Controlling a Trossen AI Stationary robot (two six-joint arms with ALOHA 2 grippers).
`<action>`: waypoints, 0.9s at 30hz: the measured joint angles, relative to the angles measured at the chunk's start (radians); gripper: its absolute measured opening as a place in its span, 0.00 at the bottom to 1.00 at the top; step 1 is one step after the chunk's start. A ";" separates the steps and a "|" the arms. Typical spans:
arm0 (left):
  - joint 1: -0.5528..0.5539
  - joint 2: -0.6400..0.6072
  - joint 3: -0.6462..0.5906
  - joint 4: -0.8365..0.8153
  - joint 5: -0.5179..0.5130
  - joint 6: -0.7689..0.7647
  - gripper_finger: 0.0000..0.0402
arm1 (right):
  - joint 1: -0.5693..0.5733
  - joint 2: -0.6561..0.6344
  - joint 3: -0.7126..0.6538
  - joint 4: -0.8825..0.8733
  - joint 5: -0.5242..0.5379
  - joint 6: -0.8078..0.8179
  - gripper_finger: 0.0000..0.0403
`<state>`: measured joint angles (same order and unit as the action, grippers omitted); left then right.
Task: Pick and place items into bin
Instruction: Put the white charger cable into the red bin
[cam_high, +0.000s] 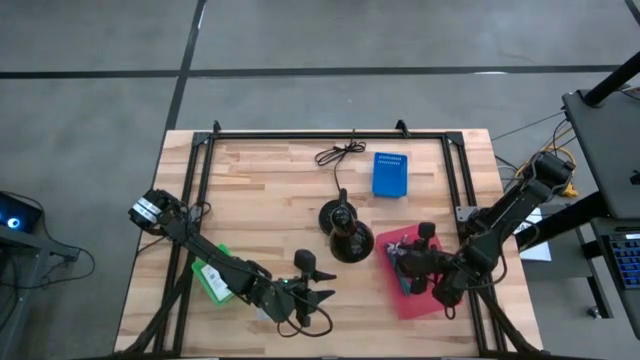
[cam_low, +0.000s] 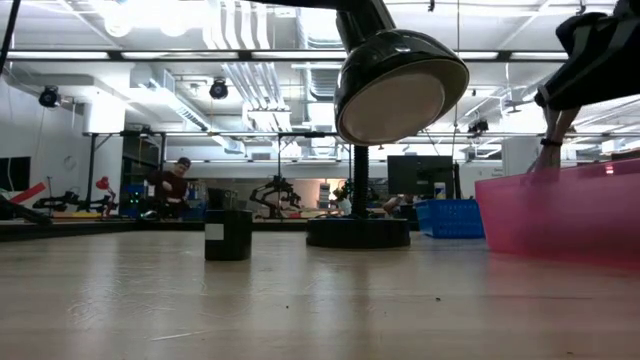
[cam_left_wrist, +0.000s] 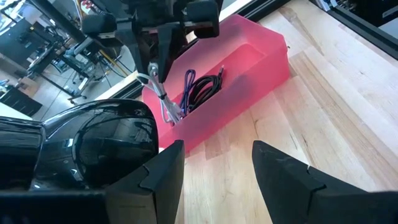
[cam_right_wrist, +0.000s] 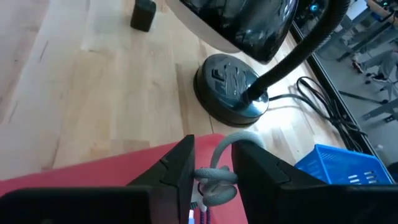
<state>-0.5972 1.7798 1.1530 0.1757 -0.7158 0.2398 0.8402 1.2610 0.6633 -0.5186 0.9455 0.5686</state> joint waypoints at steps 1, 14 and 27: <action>0.000 0.000 0.000 0.000 0.000 0.000 0.43 | 0.000 0.000 0.003 -0.001 0.000 0.000 0.23; 0.000 0.000 0.000 -0.001 0.000 0.000 0.43 | 0.007 0.004 -0.031 -0.034 -0.053 0.038 0.24; 0.000 0.000 -0.001 -0.002 0.000 0.001 0.43 | 0.006 0.003 -0.023 -0.033 -0.199 0.000 0.30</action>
<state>-0.5972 1.7798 1.1519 0.1741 -0.7158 0.2405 0.8463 1.2640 0.6399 -0.5513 0.7464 0.5688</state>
